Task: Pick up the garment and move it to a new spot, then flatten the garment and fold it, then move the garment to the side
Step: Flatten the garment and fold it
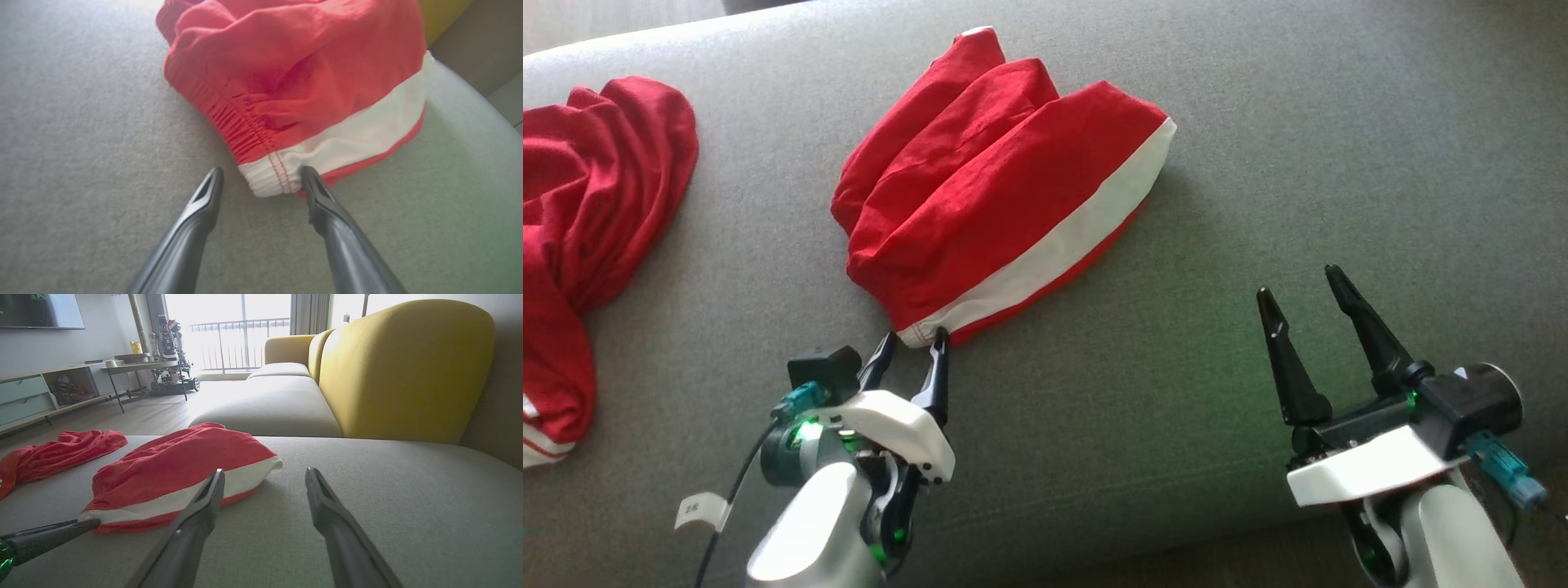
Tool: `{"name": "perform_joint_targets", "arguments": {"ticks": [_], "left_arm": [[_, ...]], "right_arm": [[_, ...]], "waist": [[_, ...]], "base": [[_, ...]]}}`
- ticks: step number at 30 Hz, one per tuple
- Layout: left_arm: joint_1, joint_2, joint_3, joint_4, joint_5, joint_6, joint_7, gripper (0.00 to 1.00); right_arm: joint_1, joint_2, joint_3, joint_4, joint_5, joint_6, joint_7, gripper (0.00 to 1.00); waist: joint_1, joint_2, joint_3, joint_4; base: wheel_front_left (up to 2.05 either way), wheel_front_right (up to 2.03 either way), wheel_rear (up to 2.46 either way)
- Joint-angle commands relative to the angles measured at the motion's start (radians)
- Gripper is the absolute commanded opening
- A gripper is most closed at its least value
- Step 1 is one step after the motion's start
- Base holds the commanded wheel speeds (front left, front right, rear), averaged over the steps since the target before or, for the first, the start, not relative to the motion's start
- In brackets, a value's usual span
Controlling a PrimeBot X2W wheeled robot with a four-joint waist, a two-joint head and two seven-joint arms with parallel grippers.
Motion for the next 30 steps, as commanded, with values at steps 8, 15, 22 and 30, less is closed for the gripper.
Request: {"name": "perform_joint_targets", "arguments": {"ticks": [8,15,22,30], "left_arm": [[-0.034,0.008,0.018,-0.060,-0.003,0.006,-0.005,0.00],[0.015,0.009,0.054,-0.138,0.026,0.020,-0.005,0.00],[0.096,0.048,0.163,-0.275,0.063,0.042,-0.005,0.00],[0.126,0.071,0.251,-0.335,0.079,0.048,-0.005,0.00]], "right_arm": [[-0.032,-0.007,0.018,-0.036,0.001,0.000,-0.006,1.00],[-0.034,-0.007,0.029,-0.034,-0.007,0.000,-0.006,1.00],[-0.091,-0.007,0.056,0.063,-0.016,0.000,-0.006,1.00],[-0.247,-0.007,0.130,0.411,-0.010,0.000,-0.006,1.00]], "waist": [[-0.0001,0.0000,-0.012,0.004],[-0.0001,0.0000,-0.018,0.019],[-0.0001,0.0000,0.002,0.067],[-0.0001,0.0000,0.024,0.122]], "base": [[0.00,0.00,0.00],[0.00,0.00,0.00],[0.00,0.00,0.00],[0.00,0.00,0.00]]}}
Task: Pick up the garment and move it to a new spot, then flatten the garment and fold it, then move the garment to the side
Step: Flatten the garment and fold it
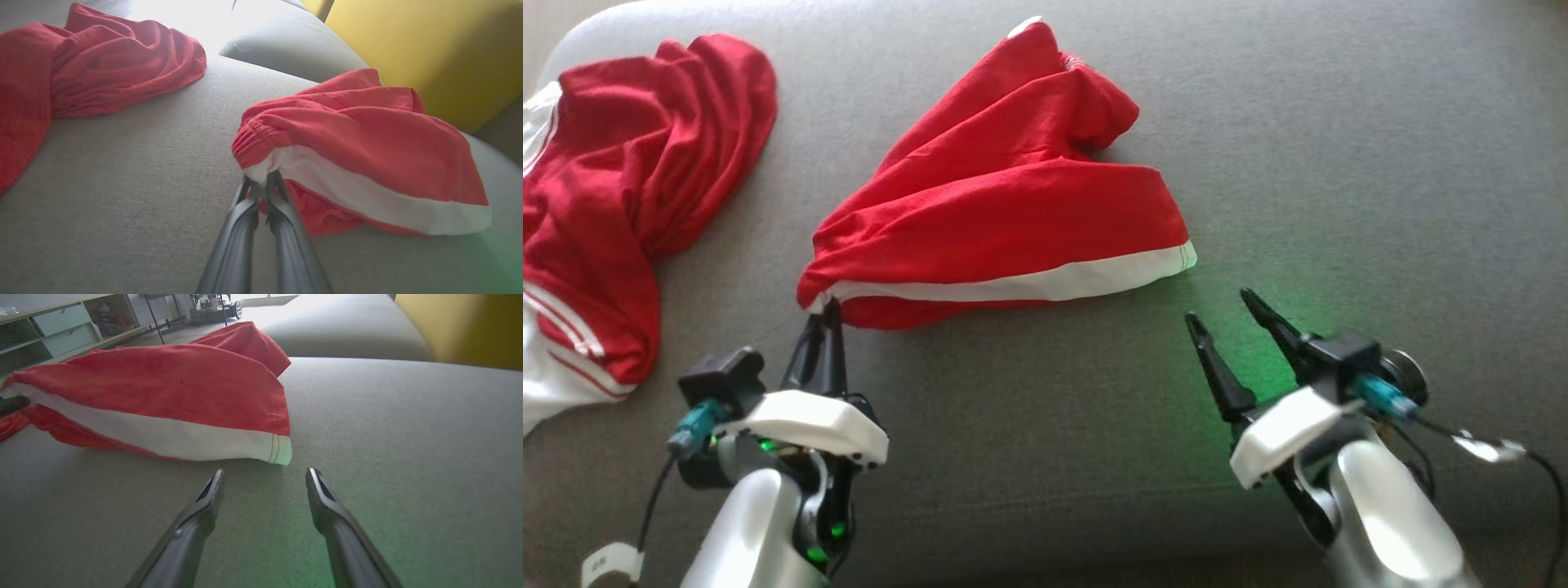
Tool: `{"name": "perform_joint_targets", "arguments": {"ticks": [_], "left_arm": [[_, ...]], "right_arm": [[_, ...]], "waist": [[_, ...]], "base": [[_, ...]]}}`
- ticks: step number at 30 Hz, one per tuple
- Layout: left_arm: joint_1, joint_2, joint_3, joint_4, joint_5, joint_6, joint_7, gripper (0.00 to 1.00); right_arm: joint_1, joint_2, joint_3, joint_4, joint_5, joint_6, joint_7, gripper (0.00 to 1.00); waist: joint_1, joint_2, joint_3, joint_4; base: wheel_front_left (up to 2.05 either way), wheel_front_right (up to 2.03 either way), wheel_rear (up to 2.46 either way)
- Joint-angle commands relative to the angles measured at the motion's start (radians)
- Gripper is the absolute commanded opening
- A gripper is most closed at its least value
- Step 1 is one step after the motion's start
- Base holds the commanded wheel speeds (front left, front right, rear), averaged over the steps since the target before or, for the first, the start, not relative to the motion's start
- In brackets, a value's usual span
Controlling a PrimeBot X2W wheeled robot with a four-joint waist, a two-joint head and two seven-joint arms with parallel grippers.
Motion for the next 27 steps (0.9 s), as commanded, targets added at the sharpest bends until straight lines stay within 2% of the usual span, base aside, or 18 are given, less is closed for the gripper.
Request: {"name": "perform_joint_targets", "arguments": {"ticks": [1,6,13,17,19,20,22,27], "left_arm": [[-0.017,0.020,0.048,-0.037,0.010,0.007,-0.005,0.00],[-0.032,0.019,0.063,-0.040,0.024,0.003,-0.005,0.00],[-0.047,0.008,0.064,-0.033,0.041,0.001,-0.005,0.00],[-0.060,0.001,0.065,-0.026,0.046,-0.005,-0.005,0.00],[-0.066,-0.002,0.066,-0.023,0.049,-0.009,-0.005,0.00],[-0.068,-0.004,0.066,-0.021,0.051,-0.011,-0.005,0.00],[-0.072,-0.008,0.066,-0.018,0.054,-0.014,-0.005,0.00],[-0.076,-0.011,0.077,-0.014,0.062,-0.023,-0.005,0.00]], "right_arm": [[-0.067,-0.004,0.036,0.011,0.003,0.000,-0.007,1.00],[-0.170,-0.004,0.062,0.145,0.037,0.000,-0.007,1.00],[-0.277,-0.004,0.166,0.322,0.321,0.000,-0.007,1.00],[-0.327,-0.004,0.229,0.394,0.373,0.000,-0.007,1.00],[-0.345,-0.004,0.246,0.406,0.367,0.000,-0.007,0.84],[-0.350,-0.004,0.248,0.408,0.364,0.000,-0.007,0.61],[-0.352,-0.004,0.255,0.409,0.361,0.000,-0.007,0.00],[-0.338,-0.004,0.252,0.403,0.348,0.000,-0.007,0.00]], "waist": [[0.0000,0.0000,0.012,0.014],[0.0000,0.0000,0.034,0.035],[0.0000,0.0000,0.059,0.047],[0.0000,0.0000,0.071,0.052],[0.0000,0.0000,0.075,0.055],[0.0000,0.0000,0.076,0.057],[0.0000,0.0000,0.077,0.060],[0.0000,0.0000,0.061,0.063]], "base": [[0.00,0.00,0.00],[0.00,0.00,0.00],[0.00,0.00,0.00],[0.00,0.00,0.00],[0.00,0.00,0.00],[0.00,0.00,0.00],[0.00,0.00,0.00],[0.00,0.00,0.00]]}}
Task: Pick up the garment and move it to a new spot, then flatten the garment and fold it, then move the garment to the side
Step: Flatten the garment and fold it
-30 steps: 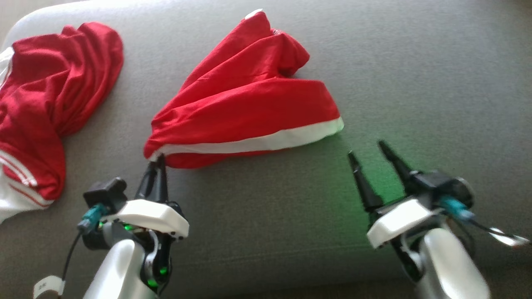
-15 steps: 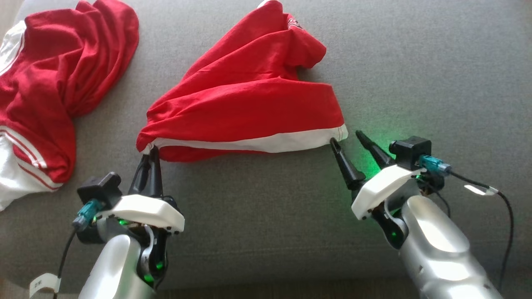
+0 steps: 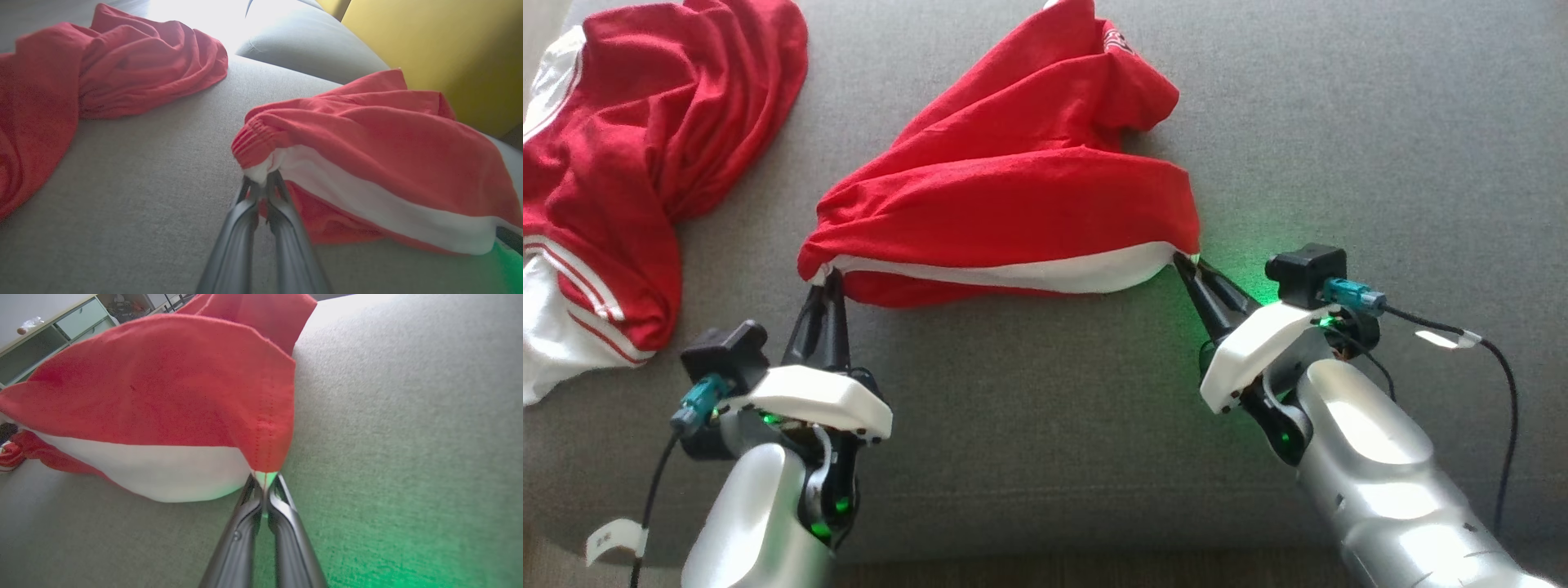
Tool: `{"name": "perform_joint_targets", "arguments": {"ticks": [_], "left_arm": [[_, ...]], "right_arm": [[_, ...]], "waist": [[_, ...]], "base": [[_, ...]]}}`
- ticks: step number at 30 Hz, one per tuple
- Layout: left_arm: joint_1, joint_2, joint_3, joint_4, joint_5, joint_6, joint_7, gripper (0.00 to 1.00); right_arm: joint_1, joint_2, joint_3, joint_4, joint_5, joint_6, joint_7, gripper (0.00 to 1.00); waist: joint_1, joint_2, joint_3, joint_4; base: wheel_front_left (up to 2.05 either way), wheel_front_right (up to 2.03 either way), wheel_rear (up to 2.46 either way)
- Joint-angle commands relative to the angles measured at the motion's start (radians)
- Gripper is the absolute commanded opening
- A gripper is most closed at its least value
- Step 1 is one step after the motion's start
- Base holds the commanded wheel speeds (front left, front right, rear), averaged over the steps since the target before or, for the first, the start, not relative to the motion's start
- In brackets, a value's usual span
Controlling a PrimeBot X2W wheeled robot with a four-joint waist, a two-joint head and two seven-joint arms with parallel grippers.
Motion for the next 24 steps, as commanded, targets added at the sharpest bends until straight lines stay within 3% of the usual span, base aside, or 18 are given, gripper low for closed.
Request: {"name": "perform_joint_targets", "arguments": {"ticks": [1,7,11,16,24], "left_arm": [[-0.025,0.016,0.047,-0.033,0.011,-0.006,-0.005,0.00],[-0.013,0.033,0.048,-0.062,0.005,-0.055,-0.004,0.00],[-0.021,0.076,0.062,-0.134,-0.026,-0.086,0.039,0.00],[-0.025,0.134,0.065,-0.316,-0.141,-0.134,0.179,0.00],[-0.163,0.225,0.059,-0.554,-0.340,-0.151,0.419,0.00]], "right_arm": [[0.011,0.012,-0.001,-0.038,-0.009,0.000,-0.007,0.00],[0.043,0.012,-0.006,-0.132,0.037,0.000,-0.007,0.00],[0.039,-0.024,0.041,-0.238,0.139,0.000,-0.002,0.00],[-0.017,-0.104,0.042,-0.371,0.255,0.000,0.045,0.00],[-0.154,-0.230,-0.046,-0.532,0.392,0.000,0.205,0.00]], "waist": [[-0.0001,0.0000,-0.012,-0.001],[-0.0001,0.0000,-0.059,-0.022],[-0.0001,0.0000,-0.107,-0.061],[-0.0001,0.0000,-0.158,-0.110],[-0.0001,0.0000,-0.185,-0.151]], "base": [[0.00,0.00,0.00],[0.00,0.00,0.00],[0.00,0.00,0.00],[0.00,0.00,0.00],[0.00,0.00,0.00]]}}
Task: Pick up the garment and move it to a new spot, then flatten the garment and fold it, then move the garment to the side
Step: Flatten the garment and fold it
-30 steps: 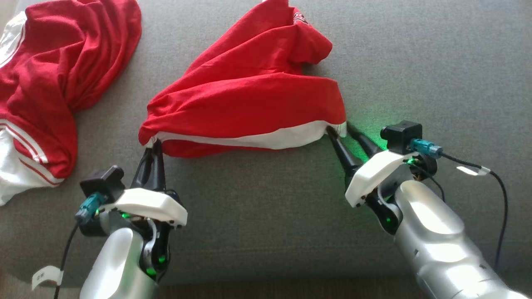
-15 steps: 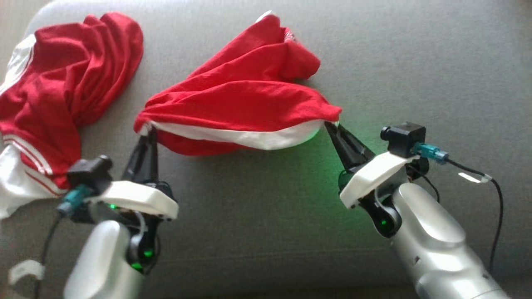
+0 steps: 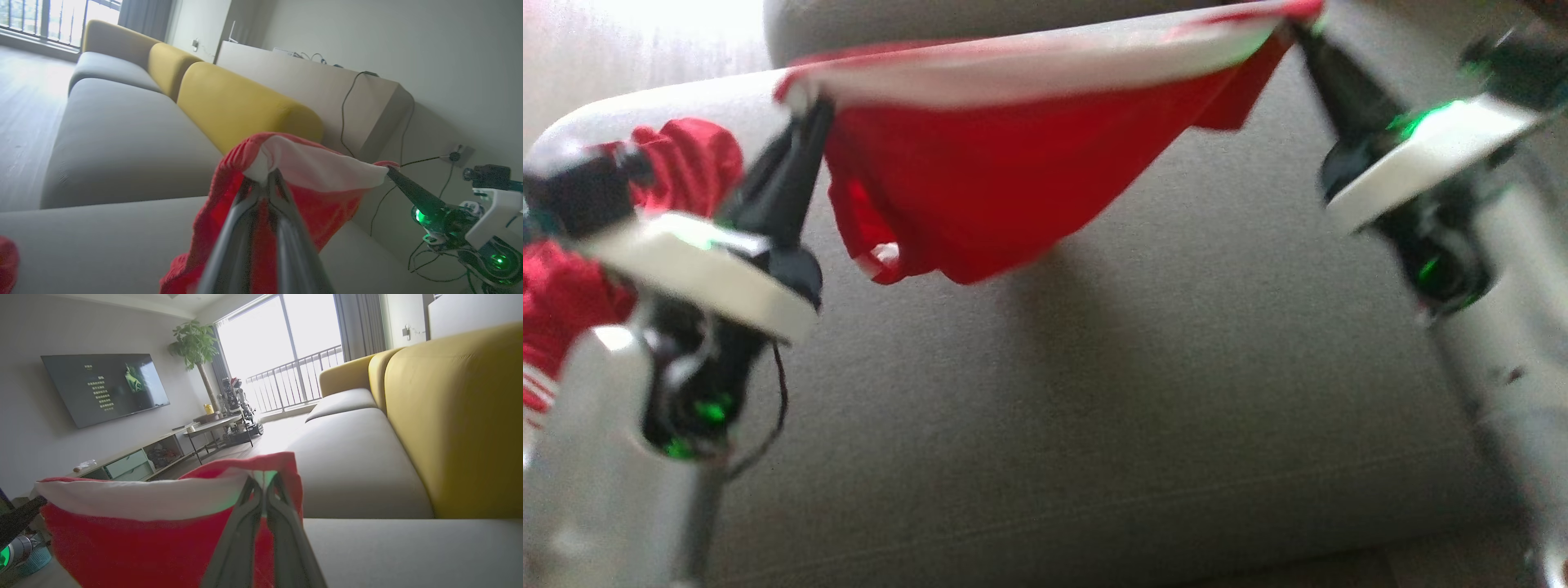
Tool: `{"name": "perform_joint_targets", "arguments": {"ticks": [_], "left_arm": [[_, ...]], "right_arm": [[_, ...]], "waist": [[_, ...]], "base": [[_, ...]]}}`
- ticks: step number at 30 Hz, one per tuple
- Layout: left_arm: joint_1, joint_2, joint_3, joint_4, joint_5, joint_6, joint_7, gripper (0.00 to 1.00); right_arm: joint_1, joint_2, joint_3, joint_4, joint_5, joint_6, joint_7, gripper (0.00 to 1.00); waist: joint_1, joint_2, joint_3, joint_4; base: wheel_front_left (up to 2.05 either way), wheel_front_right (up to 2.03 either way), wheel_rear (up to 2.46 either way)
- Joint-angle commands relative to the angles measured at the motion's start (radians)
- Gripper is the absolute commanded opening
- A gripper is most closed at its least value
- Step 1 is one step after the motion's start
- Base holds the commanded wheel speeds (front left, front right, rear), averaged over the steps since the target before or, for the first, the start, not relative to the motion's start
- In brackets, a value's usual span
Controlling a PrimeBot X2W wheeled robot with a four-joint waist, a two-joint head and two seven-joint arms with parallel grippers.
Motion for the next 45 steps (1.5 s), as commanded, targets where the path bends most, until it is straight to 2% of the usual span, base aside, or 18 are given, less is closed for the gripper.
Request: {"name": "perform_joint_targets", "arguments": {"ticks": [1,4,7,10,14,19,21,25,27,28,29,30,36,41,45], "left_arm": [[-0.117,0.046,0.040,-0.066,-0.039,-0.006,0.048,0.00],[-0.217,0.070,0.041,-0.087,-0.097,-0.006,0.131,0.00],[-0.330,0.080,0.039,-0.060,-0.133,-0.006,0.191,0.00],[-0.458,0.053,0.042,0.020,-0.200,0.007,0.252,0.00],[-0.657,0.053,0.013,0.151,-0.170,0.004,0.271,0.00],[-0.897,0.059,-0.062,0.339,-0.064,-0.008,0.160,0.00],[-0.970,0.061,-0.104,0.397,-0.031,-0.009,0.080,0.00],[-1.059,0.101,-0.231,0.472,0.019,-0.010,-0.096,0.00],[-1.068,0.119,-0.297,0.497,0.012,-0.010,-0.168,0.00],[-1.068,0.119,-0.297,0.497,0.012,-0.010,-0.168,0.00],[-1.061,0.130,-0.336,0.507,-0.002,-0.010,-0.190,0.00],[-1.034,0.158,-0.421,0.521,-0.033,-0.010,-0.215,0.00],[-0.877,0.233,-0.644,0.512,-0.142,-0.010,-0.311,0.00],[-0.729,0.258,-0.791,0.460,-0.216,-0.010,-0.375,0.00],[-0.604,0.281,-0.854,0.427,-0.237,-0.010,-0.399,0.00]], "right_arm": [[-0.076,-0.027,-0.020,-0.056,0.022,0.000,0.036,0.00],[-0.162,-0.057,-0.053,-0.079,0.038,0.000,0.108,0.00],[-0.259,-0.062,-0.080,-0.043,0.037,0.000,0.172,0.00],[-0.366,-0.052,-0.096,0.025,0.015,0.000,0.218,0.00],[-0.516,-0.037,-0.097,0.124,-0.045,0.000,0.235,0.00],[-0.693,-0.017,-0.098,0.231,-0.127,0.000,0.154,0.00],[-0.744,-0.006,-0.099,0.267,-0.151,0.000,0.103,0.00],[-0.788,0.010,-0.077,0.305,-0.178,0.000,0.014,0.00],[-0.777,0.010,-0.052,0.310,-0.179,0.000,-0.012,0.00],[-0.777,0.010,-0.052,0.310,-0.179,0.000,-0.012,0.00],[-0.763,0.009,-0.037,0.311,-0.174,0.000,-0.016,0.00],[-0.723,-0.001,0.004,0.305,-0.161,0.000,-0.009,0.00],[-0.541,-0.066,0.132,0.260,-0.106,0.000,0.047,0.00],[-0.363,-0.128,0.205,0.203,-0.052,0.000,0.073,0.00],[-0.215,-0.179,0.219,0.156,-0.020,0.000,0.080,0.00]], "waist": [[0.0001,0.0000,0.001,-0.012],[0.0001,0.0000,0.029,-0.027],[0.0001,0.0000,0.072,-0.039],[0.0001,0.0000,0.130,-0.043],[0.0001,0.0000,0.233,-0.044],[0.0001,0.0000,0.353,-0.045],[0.0001,0.0000,0.386,-0.046],[0.0001,0.0000,0.433,-0.049],[0.0001,0.0000,0.451,-0.049],[0.0001,0.0000,0.451,-0.049],[0.0001,0.0000,0.456,-0.048],[0.0001,0.0000,0.464,-0.046],[0.0001,0.0000,0.448,-0.039],[0.0001,0.0000,0.391,-0.034],[0.0001,0.0000,0.328,-0.028]], "base": [[0.00,0.00,0.00],[0.00,0.00,0.00],[0.00,0.00,0.00],[0.00,0.00,0.00],[0.00,0.00,0.00],[0.00,0.00,0.00],[0.00,0.00,0.00],[0.00,0.00,0.00],[0.00,0.00,0.00],[0.00,0.00,0.00],[0.00,0.00,0.00],[0.00,0.00,0.00],[0.00,0.00,0.00],[0.00,0.00,0.00],[0.00,0.00,0.00]]}}
